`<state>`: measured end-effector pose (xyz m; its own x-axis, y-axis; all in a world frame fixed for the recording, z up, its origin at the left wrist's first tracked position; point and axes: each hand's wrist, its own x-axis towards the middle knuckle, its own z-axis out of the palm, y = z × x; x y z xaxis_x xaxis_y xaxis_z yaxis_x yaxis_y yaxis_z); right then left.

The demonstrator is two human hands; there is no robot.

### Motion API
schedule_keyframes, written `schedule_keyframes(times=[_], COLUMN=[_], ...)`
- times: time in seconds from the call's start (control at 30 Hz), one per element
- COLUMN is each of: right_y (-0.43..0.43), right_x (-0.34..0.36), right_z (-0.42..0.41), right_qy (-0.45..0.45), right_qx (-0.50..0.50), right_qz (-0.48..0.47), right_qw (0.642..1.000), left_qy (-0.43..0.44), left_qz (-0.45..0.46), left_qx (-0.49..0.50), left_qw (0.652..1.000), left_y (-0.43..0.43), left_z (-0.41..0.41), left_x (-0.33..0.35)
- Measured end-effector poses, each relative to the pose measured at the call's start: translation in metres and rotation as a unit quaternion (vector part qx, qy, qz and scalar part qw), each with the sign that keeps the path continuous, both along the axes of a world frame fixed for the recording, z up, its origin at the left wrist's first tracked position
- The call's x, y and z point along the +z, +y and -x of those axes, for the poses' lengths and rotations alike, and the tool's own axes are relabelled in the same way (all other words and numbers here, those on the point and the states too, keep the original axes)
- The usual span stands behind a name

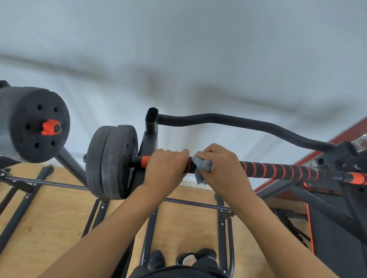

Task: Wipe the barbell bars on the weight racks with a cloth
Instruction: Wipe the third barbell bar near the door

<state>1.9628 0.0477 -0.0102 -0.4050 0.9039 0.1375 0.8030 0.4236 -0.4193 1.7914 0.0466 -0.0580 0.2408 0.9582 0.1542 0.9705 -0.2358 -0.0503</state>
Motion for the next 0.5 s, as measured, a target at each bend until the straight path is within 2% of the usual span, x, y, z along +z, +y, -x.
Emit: schedule_keyframes(times=[0.17, 0.27, 0.4, 0.43, 0.5], right_y=[0.017, 0.006, -0.004, -0.002, 0.011], right_x=[0.006, 0.005, 0.023, 0.028, 0.036], right_z=[0.011, 0.005, -0.005, -0.007, -0.012], right_qy=[-0.020, -0.038, -0.098, -0.097, -0.094], right_qx=[-0.006, -0.006, 0.078, 0.065, 0.028], right_qz=[0.061, 0.064, 0.127, 0.128, 0.065], right_qw=[0.998, 0.997, 0.984, 0.985, 0.993], left_qy=[0.003, 0.003, -0.009, -0.014, -0.018], left_qz=[0.012, 0.021, 0.040, 0.043, 0.052], left_qx=[-0.016, -0.025, -0.023, -0.023, -0.025], left_qw=[1.000, 0.999, 0.999, 0.999, 0.998], left_y=[0.004, 0.007, 0.009, 0.010, 0.010], left_z=[0.003, 0.005, 0.005, 0.006, 0.006], left_x=[-0.001, 0.002, 0.006, 0.007, 0.011])
